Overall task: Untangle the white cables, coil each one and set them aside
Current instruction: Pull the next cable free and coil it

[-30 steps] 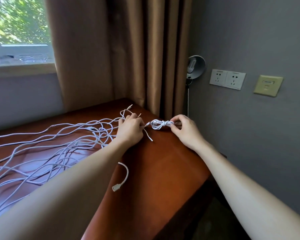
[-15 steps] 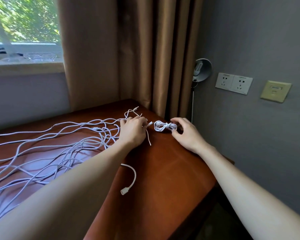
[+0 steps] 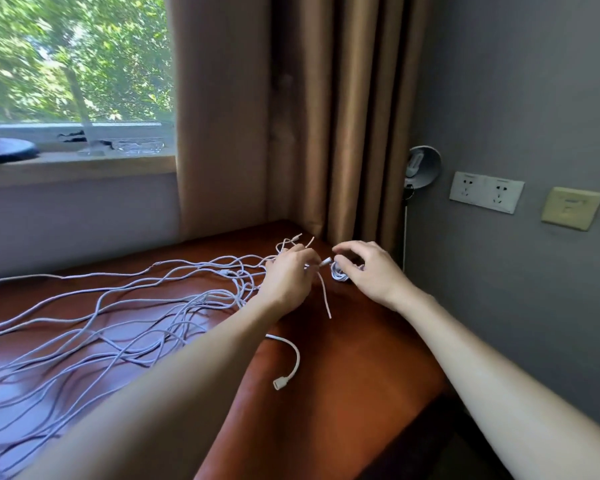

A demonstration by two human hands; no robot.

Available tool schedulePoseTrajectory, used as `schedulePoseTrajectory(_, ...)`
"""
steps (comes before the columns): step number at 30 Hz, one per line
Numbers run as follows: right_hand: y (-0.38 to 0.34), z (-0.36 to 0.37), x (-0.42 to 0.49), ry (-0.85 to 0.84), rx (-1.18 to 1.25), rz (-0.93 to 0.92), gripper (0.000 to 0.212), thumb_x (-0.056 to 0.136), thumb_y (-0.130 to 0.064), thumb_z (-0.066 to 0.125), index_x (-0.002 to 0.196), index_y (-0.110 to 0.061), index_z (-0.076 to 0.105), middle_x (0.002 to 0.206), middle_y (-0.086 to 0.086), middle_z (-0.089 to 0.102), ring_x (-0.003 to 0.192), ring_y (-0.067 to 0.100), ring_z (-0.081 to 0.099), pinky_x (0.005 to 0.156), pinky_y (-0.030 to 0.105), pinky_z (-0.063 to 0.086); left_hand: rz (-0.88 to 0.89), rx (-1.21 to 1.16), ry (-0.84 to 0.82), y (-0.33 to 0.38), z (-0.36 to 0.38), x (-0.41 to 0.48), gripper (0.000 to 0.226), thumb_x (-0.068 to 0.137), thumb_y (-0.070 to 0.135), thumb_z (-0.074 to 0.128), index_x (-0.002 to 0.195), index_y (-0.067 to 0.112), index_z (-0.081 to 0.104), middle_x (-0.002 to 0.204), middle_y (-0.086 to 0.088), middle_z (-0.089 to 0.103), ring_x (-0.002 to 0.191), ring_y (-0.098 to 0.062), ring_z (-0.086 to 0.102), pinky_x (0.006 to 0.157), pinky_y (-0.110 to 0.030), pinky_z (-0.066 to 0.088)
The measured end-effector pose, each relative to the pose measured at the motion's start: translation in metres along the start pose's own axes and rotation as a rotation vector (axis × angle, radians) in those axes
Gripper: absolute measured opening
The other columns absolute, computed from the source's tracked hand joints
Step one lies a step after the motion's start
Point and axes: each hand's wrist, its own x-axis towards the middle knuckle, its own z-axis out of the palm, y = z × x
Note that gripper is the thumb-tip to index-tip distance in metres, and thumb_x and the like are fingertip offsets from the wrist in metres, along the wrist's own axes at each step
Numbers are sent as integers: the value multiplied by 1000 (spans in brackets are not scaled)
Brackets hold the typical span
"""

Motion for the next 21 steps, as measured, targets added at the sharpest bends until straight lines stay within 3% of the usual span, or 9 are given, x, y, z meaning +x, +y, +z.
schedulePoseTrajectory(4, -22, 5, 1, -44, 87, 57, 16, 100, -35, 60, 105, -28, 74, 95, -17, 72, 97, 10, 66, 90, 28, 49, 42, -73, 17, -3, -13, -8, 12, 91, 13, 65, 94, 19, 76, 98, 7, 67, 95, -21, 65, 81, -39, 52)
schedulePoseTrajectory(9, -29, 15, 2, -195, 112, 98, 25, 87, -51, 59, 103, -38, 73, 97, -19, 76, 98, 0, 68, 98, 39, 53, 24, -163, 25, -3, -22, -18, 16, 87, 7, 68, 93, 19, 77, 96, 4, 69, 93, -18, 66, 85, -35, 53)
schedulePoseTrajectory(13, -31, 20, 4, -248, 191, 118, 19, 88, -33, 68, 106, -30, 73, 98, -12, 77, 100, 2, 69, 101, 36, 51, -19, -218, 39, -2, -22, -23, 20, 82, -1, 68, 92, 16, 74, 96, 0, 72, 94, -15, 66, 85, -31, 52)
schedulePoseTrajectory(17, -26, 24, 7, -261, 225, 124, 34, 89, -12, 70, 122, -18, 64, 88, -9, 73, 83, 5, 69, 88, 28, 54, -91, -329, 63, -2, -24, -27, 33, 75, -9, 69, 88, 21, 71, 83, 8, 70, 75, 6, 61, 71, -20, 51)
schedulePoseTrajectory(19, -24, 26, 9, -250, 231, 120, 46, 89, -6, 68, 132, -15, 56, 92, -5, 72, 92, 15, 72, 92, 32, 56, -119, -358, 78, -1, -26, -26, 32, 74, -10, 66, 83, 21, 69, 73, 9, 67, 66, 3, 60, 60, -17, 46)
schedulePoseTrajectory(21, -25, 25, 12, -233, 226, 94, 45, 91, -7, 67, 133, -19, 56, 98, -1, 71, 97, 18, 70, 88, 25, 55, -154, -403, 86, 1, -27, -25, 33, 73, -12, 59, 78, 20, 68, 64, 6, 64, 57, -2, 57, 53, -17, 42)
